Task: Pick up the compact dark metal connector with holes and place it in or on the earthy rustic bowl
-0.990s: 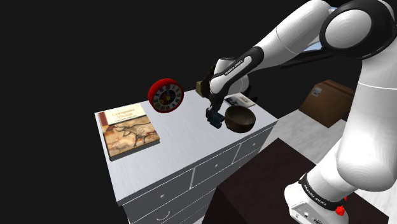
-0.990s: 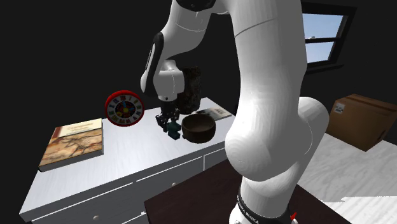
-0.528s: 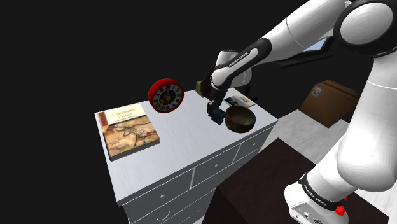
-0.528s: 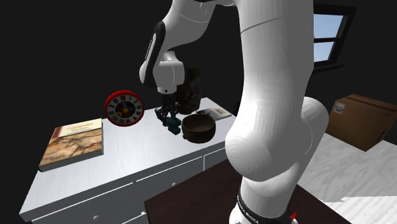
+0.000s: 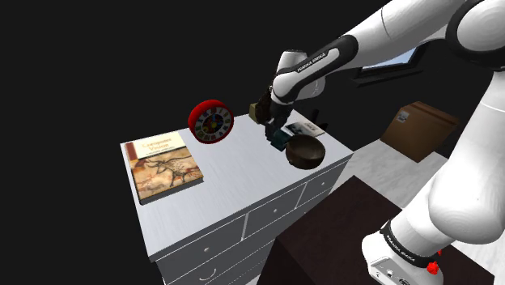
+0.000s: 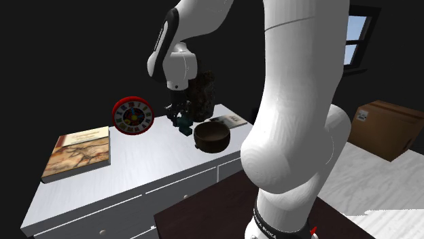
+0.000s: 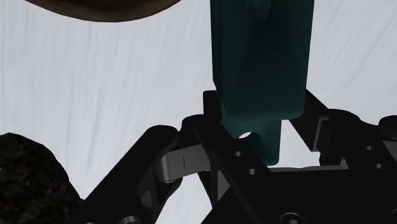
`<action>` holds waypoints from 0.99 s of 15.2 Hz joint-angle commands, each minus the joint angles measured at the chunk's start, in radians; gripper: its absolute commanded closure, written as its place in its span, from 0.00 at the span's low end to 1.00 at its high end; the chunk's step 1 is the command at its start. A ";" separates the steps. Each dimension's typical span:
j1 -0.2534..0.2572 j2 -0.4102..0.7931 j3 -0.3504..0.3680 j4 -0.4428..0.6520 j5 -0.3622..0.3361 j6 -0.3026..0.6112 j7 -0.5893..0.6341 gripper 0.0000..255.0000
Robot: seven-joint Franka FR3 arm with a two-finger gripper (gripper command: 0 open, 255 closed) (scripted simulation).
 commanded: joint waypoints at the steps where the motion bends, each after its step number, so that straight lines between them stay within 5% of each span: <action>1: 0.001 -0.017 -0.001 0.005 -0.004 -0.022 0.005 1.00; 15: 0.003 -0.129 -0.005 0.068 -0.027 -0.196 0.028 1.00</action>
